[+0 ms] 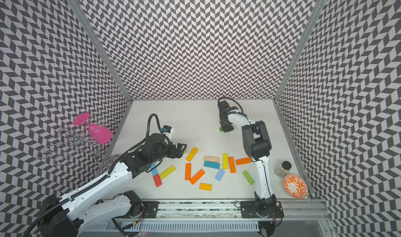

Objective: Assemble a giraffe with building blocks
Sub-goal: Move the building block to the center of the board, then pick up the building block from the center of the board.

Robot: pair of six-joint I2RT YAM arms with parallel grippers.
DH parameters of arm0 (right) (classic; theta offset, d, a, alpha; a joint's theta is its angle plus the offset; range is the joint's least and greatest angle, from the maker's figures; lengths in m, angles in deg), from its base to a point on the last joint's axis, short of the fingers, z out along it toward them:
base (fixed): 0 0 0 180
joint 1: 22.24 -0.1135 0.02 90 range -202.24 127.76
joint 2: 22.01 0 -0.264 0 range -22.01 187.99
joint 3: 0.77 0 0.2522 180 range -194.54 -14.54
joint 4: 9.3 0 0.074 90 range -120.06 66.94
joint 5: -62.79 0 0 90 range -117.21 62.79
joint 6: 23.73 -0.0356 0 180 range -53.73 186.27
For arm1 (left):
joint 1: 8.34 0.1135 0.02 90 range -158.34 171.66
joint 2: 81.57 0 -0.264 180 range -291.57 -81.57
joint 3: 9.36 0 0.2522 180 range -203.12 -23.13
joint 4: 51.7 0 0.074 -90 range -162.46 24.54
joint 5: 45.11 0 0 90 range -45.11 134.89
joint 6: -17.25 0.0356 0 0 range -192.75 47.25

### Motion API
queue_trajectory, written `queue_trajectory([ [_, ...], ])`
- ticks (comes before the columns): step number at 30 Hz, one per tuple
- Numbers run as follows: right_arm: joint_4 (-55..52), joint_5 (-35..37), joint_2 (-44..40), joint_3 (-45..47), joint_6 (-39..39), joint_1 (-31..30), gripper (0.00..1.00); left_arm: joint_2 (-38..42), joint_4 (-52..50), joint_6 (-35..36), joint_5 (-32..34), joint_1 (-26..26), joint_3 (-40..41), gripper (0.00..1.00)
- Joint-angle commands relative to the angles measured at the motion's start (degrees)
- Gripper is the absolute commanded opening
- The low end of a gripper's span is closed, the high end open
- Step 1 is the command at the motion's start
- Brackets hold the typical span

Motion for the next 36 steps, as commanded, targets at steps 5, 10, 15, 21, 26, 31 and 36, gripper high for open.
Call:
queue_trajectory([
  [5,-0.3,-1.7,7.3,-7.3,-5.1,-0.3,0.28,-1.5,2.7,0.7,-0.4,0.3,-0.3,0.94],
  [10,-0.6,-3.2,9.5,-9.8,-7.6,-0.4,0.34,-2.3,2.9,1.2,0.0,0.3,-0.4,0.95],
  [15,-0.4,-3.6,9.3,-10.2,-9.9,-0.9,0.45,-2.4,3.1,1.6,0.2,0.4,-0.3,0.95],
  [21,1.6,-2.7,5.1,-10.3,-10.0,-1.6,0.69,-1.2,2.3,1.6,0.5,0.4,-0.3,0.95],
  [26,-0.2,0.9,-1.6,-12.3,-3.4,-3.4,0.88,0.7,1.2,1.2,0.4,0.3,-0.4,0.95],
  [31,-3.5,9.4,-12.2,-11.0,11.4,-7.1,0.91,2.8,0.8,-0.1,-0.7,0.4,0.2,0.95],
  [36,8.2,10.5,-27.0,4.4,37.6,-11.1,0.88,4.5,1.8,-1.9,-3.1,0.3,1.9,0.94],
])
